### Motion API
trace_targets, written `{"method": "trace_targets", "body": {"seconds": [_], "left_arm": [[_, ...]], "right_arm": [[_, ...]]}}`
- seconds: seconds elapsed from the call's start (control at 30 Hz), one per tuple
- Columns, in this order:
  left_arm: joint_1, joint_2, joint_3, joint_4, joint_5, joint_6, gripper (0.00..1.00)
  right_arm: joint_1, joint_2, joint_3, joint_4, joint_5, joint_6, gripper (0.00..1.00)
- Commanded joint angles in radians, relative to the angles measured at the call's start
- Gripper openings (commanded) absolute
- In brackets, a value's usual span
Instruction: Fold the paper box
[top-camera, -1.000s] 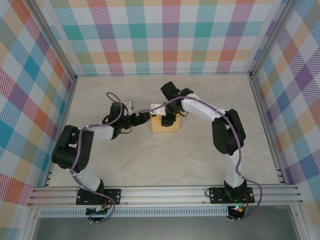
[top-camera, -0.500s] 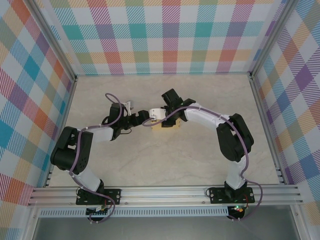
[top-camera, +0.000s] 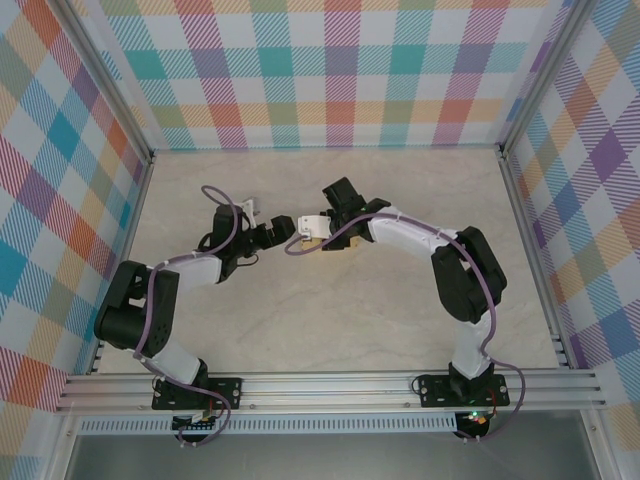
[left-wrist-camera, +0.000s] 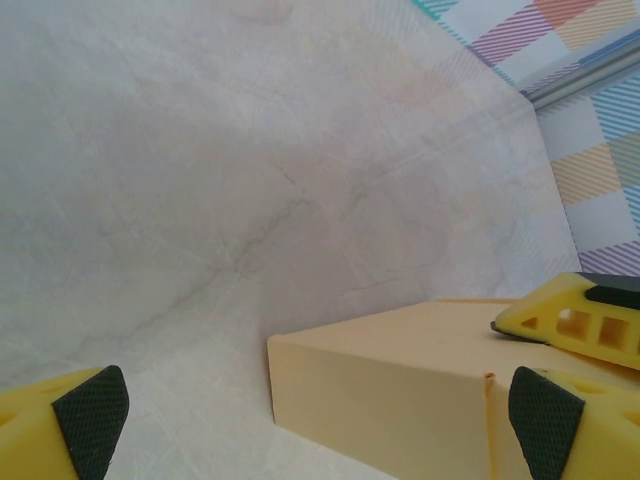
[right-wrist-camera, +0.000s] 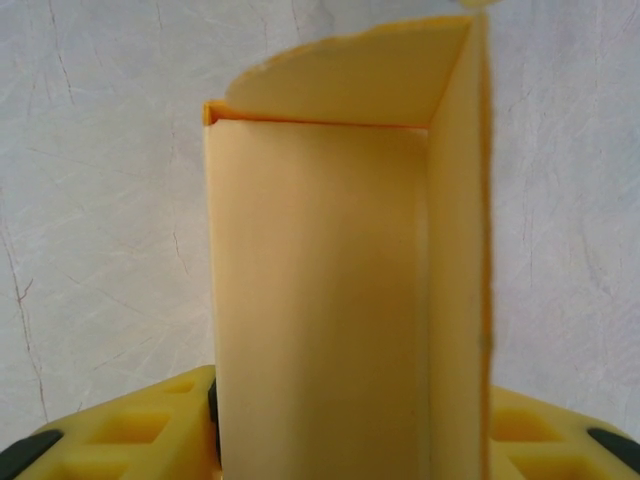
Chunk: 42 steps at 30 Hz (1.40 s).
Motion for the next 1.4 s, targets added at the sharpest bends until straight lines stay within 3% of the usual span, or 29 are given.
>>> {"method": "trace_targets", "body": {"seconds": [0.0, 0.07, 0.13, 0.3, 0.43, 0.7, 1.03, 1.37], "left_arm": [[0.011, -0.034, -0.079, 0.26, 0.023, 0.222, 1.0], [0.011, -0.034, -0.148, 0.449, 0.053, 0.403, 1.0], [0.013, -0.038, -0.155, 0.449, 0.127, 0.58, 1.0], [0.016, 0.028, -0.103, 0.437, 0.368, 0.728, 1.0], [-0.06, 0.056, -0.091, 0.407, 0.356, 0.912, 0.96], [-0.169, 0.133, -0.06, 0.431, 0.298, 0.995, 0.87], [-0.206, 0.192, -0.073, 0.487, 0.264, 0.999, 0.75], [-0.216, 0.187, -0.08, 0.504, 0.307, 0.976, 0.64]], "right_arm": [[-0.027, 0.072, 0.017, -0.136, -0.075, -0.016, 0.47], [-0.039, 0.08, 0.044, -0.187, -0.112, -0.017, 0.46], [-0.047, 0.081, 0.062, -0.227, -0.152, -0.01, 0.46], [-0.063, 0.087, 0.089, -0.305, -0.214, 0.0, 0.45], [-0.074, 0.067, 0.069, -0.316, -0.241, 0.002, 0.45], [-0.076, 0.038, 0.05, -0.36, -0.277, 0.001, 0.44], [-0.076, 0.025, 0.021, -0.372, -0.29, 0.003, 0.43], [-0.074, 0.011, -0.004, -0.39, -0.305, 0.012, 0.43]]}}
